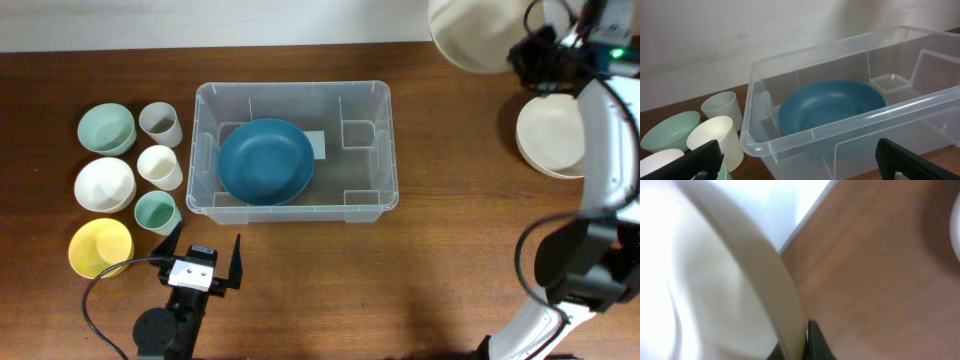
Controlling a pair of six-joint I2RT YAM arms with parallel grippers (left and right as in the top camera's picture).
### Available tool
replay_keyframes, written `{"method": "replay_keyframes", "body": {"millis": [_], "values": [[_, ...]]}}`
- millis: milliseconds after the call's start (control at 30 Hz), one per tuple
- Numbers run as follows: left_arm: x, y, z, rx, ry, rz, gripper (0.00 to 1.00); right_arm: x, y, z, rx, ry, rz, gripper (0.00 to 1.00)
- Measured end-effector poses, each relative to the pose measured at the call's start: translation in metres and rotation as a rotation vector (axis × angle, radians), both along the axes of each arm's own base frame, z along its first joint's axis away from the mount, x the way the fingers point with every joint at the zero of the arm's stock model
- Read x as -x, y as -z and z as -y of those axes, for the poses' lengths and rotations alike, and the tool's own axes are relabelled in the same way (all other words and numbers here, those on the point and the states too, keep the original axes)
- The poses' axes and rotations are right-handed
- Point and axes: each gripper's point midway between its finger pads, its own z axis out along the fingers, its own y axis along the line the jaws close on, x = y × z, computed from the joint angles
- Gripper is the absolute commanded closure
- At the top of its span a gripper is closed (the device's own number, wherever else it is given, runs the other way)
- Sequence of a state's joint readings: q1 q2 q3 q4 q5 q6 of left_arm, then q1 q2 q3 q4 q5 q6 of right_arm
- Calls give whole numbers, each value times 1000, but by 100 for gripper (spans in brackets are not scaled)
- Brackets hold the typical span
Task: Pack container
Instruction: 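Lower the cream bowl onto the blue bowl in the container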
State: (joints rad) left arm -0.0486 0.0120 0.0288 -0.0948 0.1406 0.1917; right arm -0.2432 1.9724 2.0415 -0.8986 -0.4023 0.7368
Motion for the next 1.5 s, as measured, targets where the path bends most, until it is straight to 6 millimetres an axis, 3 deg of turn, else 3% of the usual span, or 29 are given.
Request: {"method": "replay_keyframes", "body": {"millis": [100, 200, 300, 400, 567, 700, 1133, 1500], "values": [[0, 0, 0, 0, 0, 0, 0, 15, -51, -54, 23, -188, 99, 96], [0, 0, 0, 0, 0, 0, 0, 42, -76, -140, 38, -437, 151, 96], [0, 0, 0, 0, 0, 0, 0, 68, -67, -216, 56, -640, 131, 96], [0, 0, 0, 0, 0, 0, 0, 83, -45, -268, 94, -763, 90, 96], [0, 0, 0, 0, 0, 0, 0, 94, 0, -320, 155, -866, 3, 96], [0, 0, 0, 0, 0, 0, 0, 96, 35, -341, 168, -892, -75, 96], [0, 0, 0, 0, 0, 0, 0, 87, 134, -348, 168, -896, -290, 96], [0, 0, 0, 0, 0, 0, 0, 89, 164, -354, 168, -906, -344, 93]]}}
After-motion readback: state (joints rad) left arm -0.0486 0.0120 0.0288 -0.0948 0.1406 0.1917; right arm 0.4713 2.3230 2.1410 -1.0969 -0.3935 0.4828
